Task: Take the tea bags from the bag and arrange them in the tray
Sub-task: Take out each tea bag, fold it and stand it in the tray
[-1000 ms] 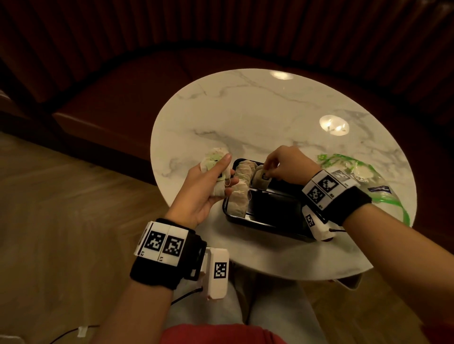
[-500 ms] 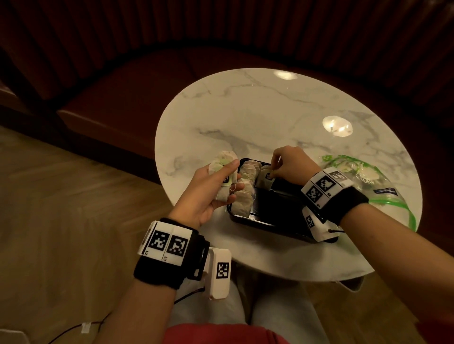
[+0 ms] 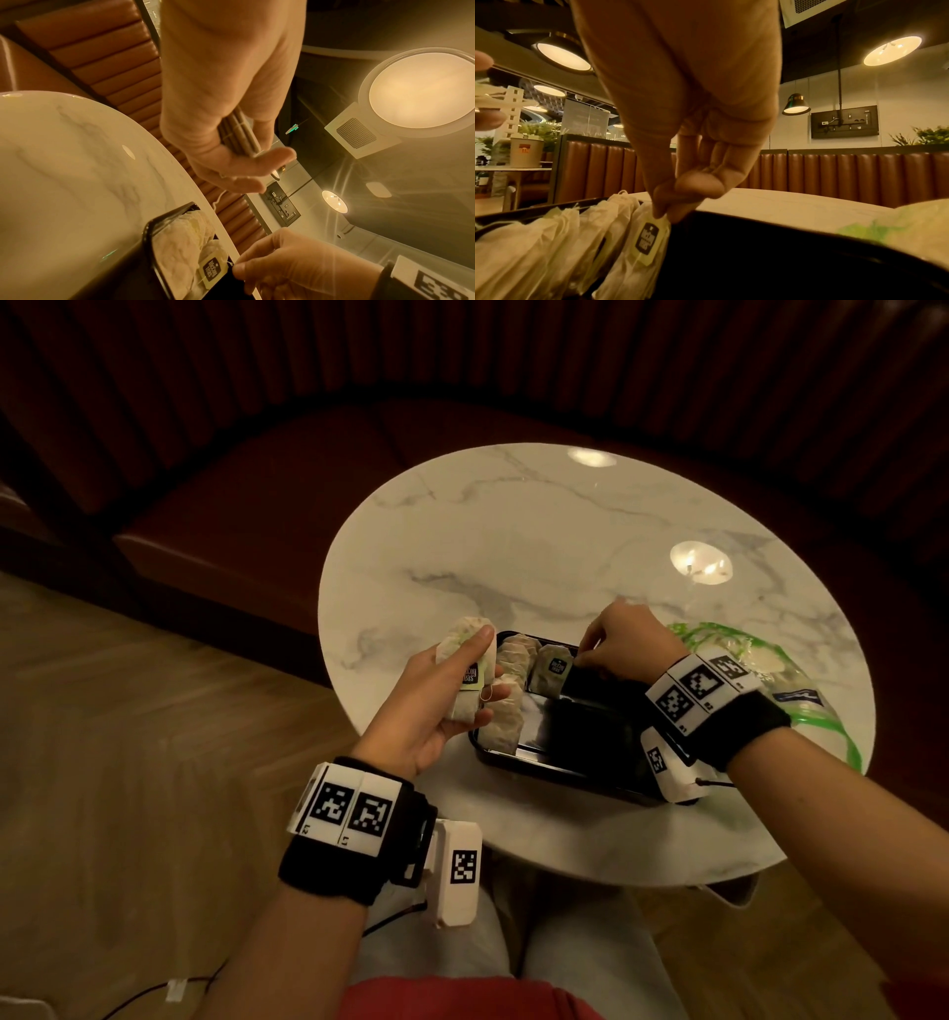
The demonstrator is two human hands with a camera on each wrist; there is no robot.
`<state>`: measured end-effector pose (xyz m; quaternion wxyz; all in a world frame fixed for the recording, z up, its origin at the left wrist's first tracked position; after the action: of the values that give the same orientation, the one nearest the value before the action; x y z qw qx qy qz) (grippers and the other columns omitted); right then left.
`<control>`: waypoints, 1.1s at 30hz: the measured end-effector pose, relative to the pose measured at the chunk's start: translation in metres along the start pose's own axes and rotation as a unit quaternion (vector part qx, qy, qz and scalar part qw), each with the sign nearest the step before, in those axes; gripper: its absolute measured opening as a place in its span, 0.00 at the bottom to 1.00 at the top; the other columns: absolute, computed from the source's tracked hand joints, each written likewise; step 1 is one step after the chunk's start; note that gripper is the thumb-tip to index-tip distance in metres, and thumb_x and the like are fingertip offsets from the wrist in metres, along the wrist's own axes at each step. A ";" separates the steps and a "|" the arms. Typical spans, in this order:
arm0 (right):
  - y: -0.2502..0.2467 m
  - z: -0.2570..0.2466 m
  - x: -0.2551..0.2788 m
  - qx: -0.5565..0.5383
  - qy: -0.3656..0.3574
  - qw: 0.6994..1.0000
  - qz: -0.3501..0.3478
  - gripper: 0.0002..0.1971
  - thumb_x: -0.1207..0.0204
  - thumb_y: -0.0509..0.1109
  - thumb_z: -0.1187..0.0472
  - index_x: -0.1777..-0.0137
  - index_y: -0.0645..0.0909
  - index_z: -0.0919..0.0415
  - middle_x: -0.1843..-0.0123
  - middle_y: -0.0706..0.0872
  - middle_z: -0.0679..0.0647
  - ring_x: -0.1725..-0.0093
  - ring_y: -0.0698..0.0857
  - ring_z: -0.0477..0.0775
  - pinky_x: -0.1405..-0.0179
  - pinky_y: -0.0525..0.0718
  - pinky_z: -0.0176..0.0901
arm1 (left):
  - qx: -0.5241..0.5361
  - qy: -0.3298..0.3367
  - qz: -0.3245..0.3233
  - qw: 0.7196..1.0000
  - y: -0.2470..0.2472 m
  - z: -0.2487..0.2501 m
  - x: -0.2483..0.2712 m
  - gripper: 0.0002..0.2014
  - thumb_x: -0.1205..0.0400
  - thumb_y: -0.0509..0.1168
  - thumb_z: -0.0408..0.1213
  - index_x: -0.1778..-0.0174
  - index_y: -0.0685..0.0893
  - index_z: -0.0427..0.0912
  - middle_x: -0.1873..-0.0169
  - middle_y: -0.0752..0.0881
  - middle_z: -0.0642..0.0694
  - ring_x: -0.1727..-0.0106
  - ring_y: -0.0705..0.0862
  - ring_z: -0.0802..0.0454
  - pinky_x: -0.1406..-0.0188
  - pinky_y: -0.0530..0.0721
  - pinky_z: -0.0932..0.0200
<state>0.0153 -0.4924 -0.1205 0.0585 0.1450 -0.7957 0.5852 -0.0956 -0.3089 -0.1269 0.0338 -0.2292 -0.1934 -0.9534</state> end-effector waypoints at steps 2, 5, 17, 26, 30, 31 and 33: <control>0.000 0.000 0.001 0.001 -0.002 1.000 0.013 0.02 0.27 0.76 0.64 0.57 0.90 0.60 0.59 0.87 0.58 0.58 0.86 0.56 0.57 0.82 0.43 | -0.002 0.002 -0.001 1.000 0.000 0.001 0.000 0.11 0.17 0.67 0.47 0.48 0.84 0.42 0.63 0.87 0.45 0.69 0.88 0.57 0.76 0.81 0.66; -0.001 -0.001 0.001 0.002 -0.009 0.999 0.038 0.01 0.28 0.77 0.61 0.58 0.89 0.57 0.55 0.88 0.58 0.54 0.87 0.58 0.55 0.84 0.45 | 0.003 0.001 -0.002 1.000 0.000 0.000 0.000 0.10 0.17 0.67 0.47 0.50 0.84 0.44 0.64 0.87 0.46 0.69 0.88 0.57 0.78 0.81 0.67; 0.003 -0.010 0.001 0.022 -0.015 0.999 0.021 0.05 0.24 0.74 0.59 0.52 0.91 0.57 0.54 0.87 0.57 0.55 0.85 0.56 0.57 0.78 0.42 | -0.001 -0.002 0.002 1.000 -0.002 -0.002 -0.004 0.09 0.18 0.69 0.45 0.50 0.84 0.44 0.65 0.89 0.46 0.67 0.89 0.56 0.78 0.81 0.66; -0.036 -0.067 0.052 -0.016 -0.173 0.982 -0.076 0.04 0.23 0.73 0.53 0.55 0.88 0.51 0.60 0.89 0.45 0.61 0.84 0.40 0.60 0.79 0.31 | -0.012 0.111 0.028 0.993 -0.010 0.013 -0.006 0.09 0.23 0.72 0.25 0.52 0.84 0.41 0.72 0.87 0.53 0.73 0.84 0.62 0.81 0.77 0.69; -0.047 -0.082 0.068 -0.109 -0.199 0.967 -0.112 0.03 0.24 0.73 0.58 0.59 0.88 0.52 0.64 0.89 0.45 0.66 0.82 0.37 0.62 0.77 0.26 | -0.084 0.126 -0.038 0.988 0.004 0.015 -0.003 0.13 0.25 0.74 0.28 0.46 0.87 0.42 0.63 0.90 0.49 0.63 0.85 0.56 0.76 0.77 0.66; -0.048 -0.085 0.070 -0.127 -0.205 0.963 -0.119 0.03 0.24 0.73 0.60 0.59 0.87 0.54 0.64 0.88 0.46 0.66 0.81 0.38 0.62 0.77 0.26 | -0.103 0.122 -0.056 0.986 0.008 0.013 -0.003 0.12 0.25 0.75 0.30 0.46 0.87 0.41 0.61 0.90 0.43 0.63 0.84 0.54 0.75 0.76 0.65; -0.050 -0.089 0.072 -0.148 -0.214 0.958 -0.118 0.04 0.23 0.72 0.62 0.59 0.86 0.56 0.66 0.86 0.43 0.66 0.80 0.38 0.61 0.77 0.26 | -0.103 0.116 -0.070 0.985 0.013 0.010 -0.002 0.10 0.24 0.74 0.31 0.48 0.87 0.35 0.64 0.85 0.39 0.69 0.79 0.54 0.78 0.73 0.64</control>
<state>-0.0454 -0.4332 -0.0282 -0.0238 0.3499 -0.8442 0.4053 -0.0872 -0.3170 -0.1147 -0.0345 -0.1048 -0.1044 -0.9884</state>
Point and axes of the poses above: each hand's wrist, its own x-axis away from the middle knuckle, its own y-axis out of the palm, z = x × y, the point moved 10 cm from there along -x, towards the middle knuckle
